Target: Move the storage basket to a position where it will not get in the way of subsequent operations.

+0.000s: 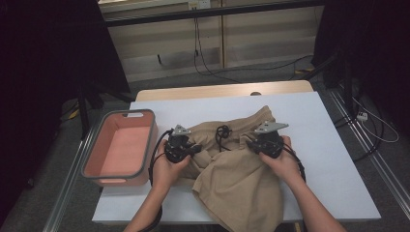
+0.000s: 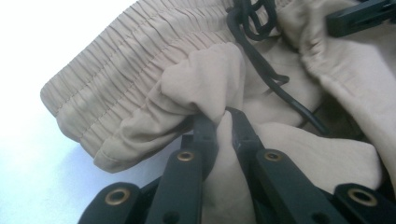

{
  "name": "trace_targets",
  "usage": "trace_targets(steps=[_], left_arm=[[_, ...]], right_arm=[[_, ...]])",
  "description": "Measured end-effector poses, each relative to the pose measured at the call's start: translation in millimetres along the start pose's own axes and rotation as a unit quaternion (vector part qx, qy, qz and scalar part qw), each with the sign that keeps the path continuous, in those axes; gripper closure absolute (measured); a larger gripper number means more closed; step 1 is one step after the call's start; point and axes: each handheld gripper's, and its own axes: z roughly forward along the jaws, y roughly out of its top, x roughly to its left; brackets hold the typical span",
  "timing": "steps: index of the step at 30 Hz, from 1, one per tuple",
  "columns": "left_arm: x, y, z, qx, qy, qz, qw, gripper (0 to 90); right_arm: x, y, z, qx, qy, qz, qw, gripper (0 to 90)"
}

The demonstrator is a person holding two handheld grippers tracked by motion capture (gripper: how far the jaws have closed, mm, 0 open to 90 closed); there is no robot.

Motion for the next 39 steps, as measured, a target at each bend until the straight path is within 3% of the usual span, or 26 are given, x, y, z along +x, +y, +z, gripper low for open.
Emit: trace_targets(steps=[6,13,21,27,29,33,34,37,39], left_arm=[[3.5,0.9,-4.5,-0.004,0.007,-0.005,1.0000,84.4],[11.1,-0.4,-5.7,-0.005,0.015,-0.020,0.9997,84.4],[12.3,-5.2,4.8,0.002,0.010,-0.023,0.9997,83.9],[12.3,-6.2,6.8,0.003,0.010,-0.023,0.9997,82.5],[12.3,-6.0,6.3,0.000,0.011,-0.026,0.9996,81.4],[13.2,-3.9,3.4,-0.006,0.013,-0.028,0.9995,77.4],[13.9,-3.4,2.2,-0.008,0.017,-0.027,0.9995,74.9],[15.0,-1.2,-2.1,-0.024,0.021,-0.042,0.9986,67.0],[16.3,1.4,-5.9,-0.042,0.029,-0.035,0.9981,58.1]], right_arm=[[-21.3,-13.0,-31.2,-0.022,-0.011,0.025,0.9994,84.8],[-40.8,-34.1,-53.3,-0.016,-0.031,0.049,0.9982,85.1],[-50.4,-58.4,-64.9,0.008,-0.034,0.058,0.9977,85.1],[-47.8,-61.3,-73.5,0.004,-0.035,0.041,0.9985,83.0],[-46.8,-58.3,-73.9,0.001,-0.039,0.039,0.9985,77.6],[-46.3,-48.1,-77.7,-0.014,-0.048,0.034,0.9982,52.0],[-46.3,-44.8,-80.0,-0.021,-0.049,0.034,0.9980,50.5],[-47.6,-33.0,-83.5,-0.043,-0.064,0.035,0.9964,33.7],[-49.1,-26.2,-81.9,-0.052,-0.074,0.031,0.9954,30.3]])
